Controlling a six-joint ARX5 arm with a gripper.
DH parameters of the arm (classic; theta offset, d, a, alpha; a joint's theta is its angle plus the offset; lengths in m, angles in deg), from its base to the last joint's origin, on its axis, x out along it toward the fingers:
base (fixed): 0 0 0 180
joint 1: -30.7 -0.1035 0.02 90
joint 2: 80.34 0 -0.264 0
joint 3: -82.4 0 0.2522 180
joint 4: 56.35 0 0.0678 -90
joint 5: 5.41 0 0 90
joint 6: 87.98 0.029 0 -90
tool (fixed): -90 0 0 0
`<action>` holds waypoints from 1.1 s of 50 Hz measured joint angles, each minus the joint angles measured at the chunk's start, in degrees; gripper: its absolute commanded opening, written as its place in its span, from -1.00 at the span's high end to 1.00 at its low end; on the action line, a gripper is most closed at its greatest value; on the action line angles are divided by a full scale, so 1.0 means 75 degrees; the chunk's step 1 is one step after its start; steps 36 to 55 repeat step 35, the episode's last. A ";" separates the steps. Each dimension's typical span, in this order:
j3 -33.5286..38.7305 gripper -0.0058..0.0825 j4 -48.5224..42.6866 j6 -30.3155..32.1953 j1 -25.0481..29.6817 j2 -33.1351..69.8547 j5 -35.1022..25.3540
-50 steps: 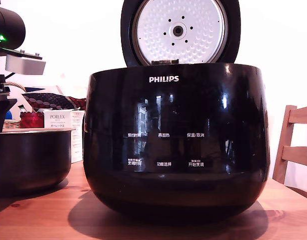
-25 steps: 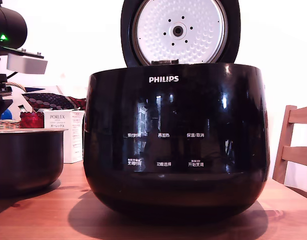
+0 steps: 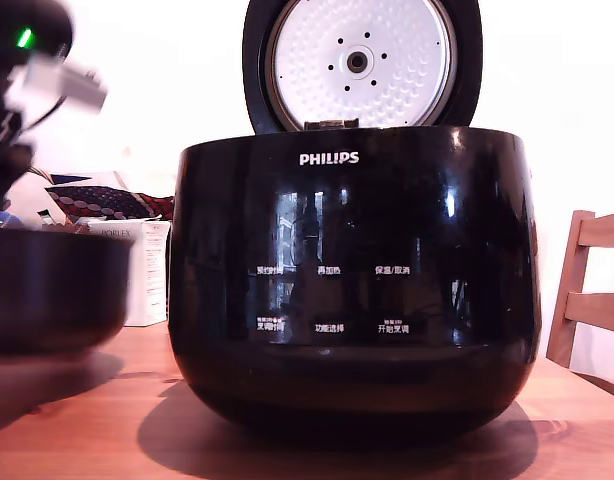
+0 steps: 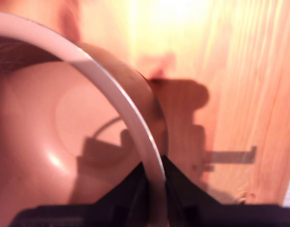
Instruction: Pick up the metallic pot next to the rice cooker
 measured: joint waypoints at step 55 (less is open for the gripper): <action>-0.2046 0.92 -0.1877 -0.1807 0.0836 -0.0434 0.0198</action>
